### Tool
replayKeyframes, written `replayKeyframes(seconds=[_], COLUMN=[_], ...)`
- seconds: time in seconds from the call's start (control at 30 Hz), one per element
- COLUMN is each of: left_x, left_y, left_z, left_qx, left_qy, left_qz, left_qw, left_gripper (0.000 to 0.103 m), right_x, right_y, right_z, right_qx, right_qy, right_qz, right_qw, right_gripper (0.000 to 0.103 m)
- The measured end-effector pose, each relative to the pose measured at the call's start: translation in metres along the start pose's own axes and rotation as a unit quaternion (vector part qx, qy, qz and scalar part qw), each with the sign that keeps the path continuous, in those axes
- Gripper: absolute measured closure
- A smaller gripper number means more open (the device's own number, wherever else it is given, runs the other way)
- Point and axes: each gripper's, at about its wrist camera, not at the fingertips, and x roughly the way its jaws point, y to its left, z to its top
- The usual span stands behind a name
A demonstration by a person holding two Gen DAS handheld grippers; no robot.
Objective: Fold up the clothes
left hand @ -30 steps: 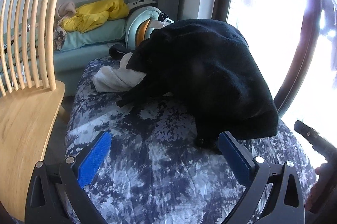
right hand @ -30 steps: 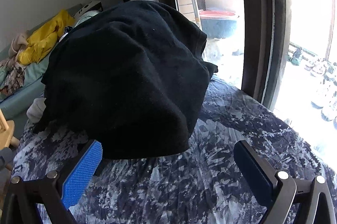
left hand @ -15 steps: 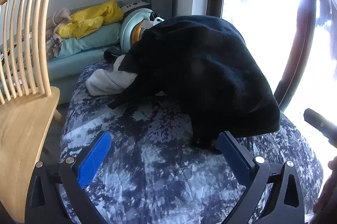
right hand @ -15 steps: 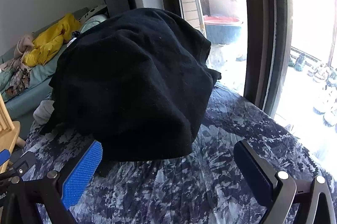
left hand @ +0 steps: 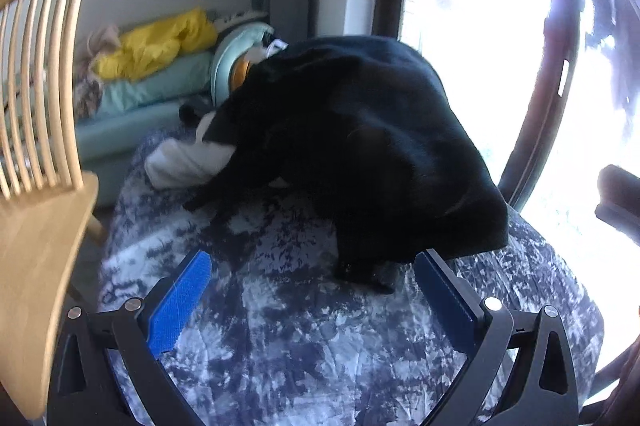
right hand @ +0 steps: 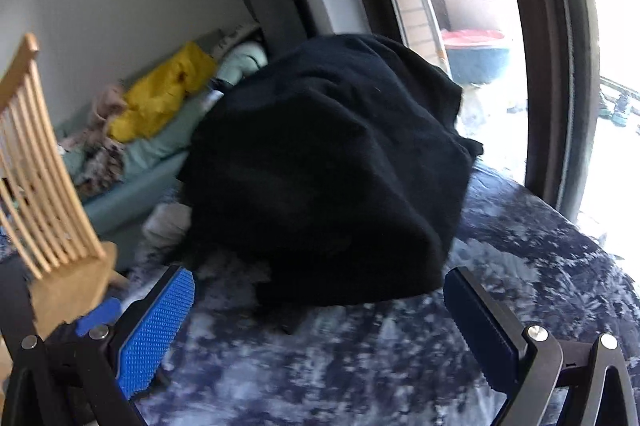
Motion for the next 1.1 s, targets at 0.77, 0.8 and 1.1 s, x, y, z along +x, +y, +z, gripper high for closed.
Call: replayKeyframes(seconds=[0.77,0.8,1.1], left_x=[-0.002,-0.003,-0.012], left_y=[0.003,0.004,0.009], left_z=[0.002,0.003,0.012], left_qx=[-0.001,-0.002,0.006], left_qy=[0.007,0.007,-0.011], left_qz=[-0.004,-0.006,0.011], left_qw=[1.0000,1.0000,0.9999], left_gripper=[0.000,0.000,0.000], right_x=[0.005,0.007,0.059], right_y=[0.015,0.013,-0.028], right_z=[-0.004,-0.002,0.002], right_qx=[-0.063,-0.073,-0.107], right_qy=[-0.001,-0.002,0.085], right_qz=[-0.067,-0.084,-0.122], right_qw=[0.996,0.994,0.983], right_gripper=[0.001,0.001,0.001])
